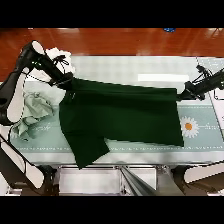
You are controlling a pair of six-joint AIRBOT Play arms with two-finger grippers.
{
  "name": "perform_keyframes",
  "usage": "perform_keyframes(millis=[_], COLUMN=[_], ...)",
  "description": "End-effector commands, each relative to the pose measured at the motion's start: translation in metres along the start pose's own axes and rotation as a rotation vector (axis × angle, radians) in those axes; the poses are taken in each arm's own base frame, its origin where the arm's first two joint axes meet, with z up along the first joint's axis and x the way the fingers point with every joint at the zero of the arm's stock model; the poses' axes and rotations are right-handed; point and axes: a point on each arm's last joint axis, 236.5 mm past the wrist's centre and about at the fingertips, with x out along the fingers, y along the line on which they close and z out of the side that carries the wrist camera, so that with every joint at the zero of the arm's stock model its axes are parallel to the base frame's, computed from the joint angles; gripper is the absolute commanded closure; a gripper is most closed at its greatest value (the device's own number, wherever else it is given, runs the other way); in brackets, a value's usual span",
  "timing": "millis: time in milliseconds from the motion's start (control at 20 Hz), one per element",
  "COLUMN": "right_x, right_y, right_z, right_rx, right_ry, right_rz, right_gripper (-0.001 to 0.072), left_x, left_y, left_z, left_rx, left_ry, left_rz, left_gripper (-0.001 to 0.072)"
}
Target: Fold the shirts.
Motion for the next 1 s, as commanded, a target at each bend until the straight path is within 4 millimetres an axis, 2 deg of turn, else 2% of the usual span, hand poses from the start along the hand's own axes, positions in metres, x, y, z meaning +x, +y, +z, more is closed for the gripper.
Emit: perform_keyframes(millis=[0, 200, 450, 500, 550, 600, 650, 750, 950], right_x=[0.004, 0.004, 0.009, 0.011, 0.012, 0.012, 0.010, -0.007, -0.064], right_y=[-0.006, -0.007, -0.009, -0.010, -0.010, -0.009, -0.007, -0.007, -0.006], right_z=[-0.011, -0.012, -0.010, -0.009, -0.009, -0.010, -0.010, -0.007, -0.008], right_rx=[-0.001, -0.002, 0.011, 0.015, 0.034, 0.040, 0.045, 0.070, 0.094], right_ry=[0.040, 0.045, 0.035, 0.031, 0.027, 0.030, 0.028, -0.023, -0.219], right_rz=[-0.018, -0.023, -0.024, -0.026, -0.026, -0.022, -0.017, -0.023, -0.025], right_gripper=[0.0691, 0.0691, 0.0691, 0.0645, 0.0411, 0.0301, 0.0298, 0.0298, 0.0299], left_x=[0.003, 0.005, 0.018, 0.021, 0.022, 0.021, 0.019, 0.007, -0.055], left_y=[0.004, 0.005, 0.009, 0.010, 0.010, 0.010, 0.010, 0.011, 0.020], left_z=[-0.016, -0.020, -0.031, -0.033, -0.035, -0.038, -0.046, -0.052, -0.038], left_rx=[-0.004, -0.007, -0.027, -0.032, -0.034, -0.035, -0.037, -0.040, -0.054], left_ry=[0.070, 0.086, 0.137, 0.146, 0.153, 0.169, 0.197, 0.197, -0.110], left_rz=[0.010, 0.010, 0.005, 0.005, 0.004, 0.003, 0.004, 0.017, 0.148], left_gripper=[0.0683, 0.0683, 0.0682, 0.0679, 0.0600, 0.0332, 0.0198, 0.0197, 0.0197])
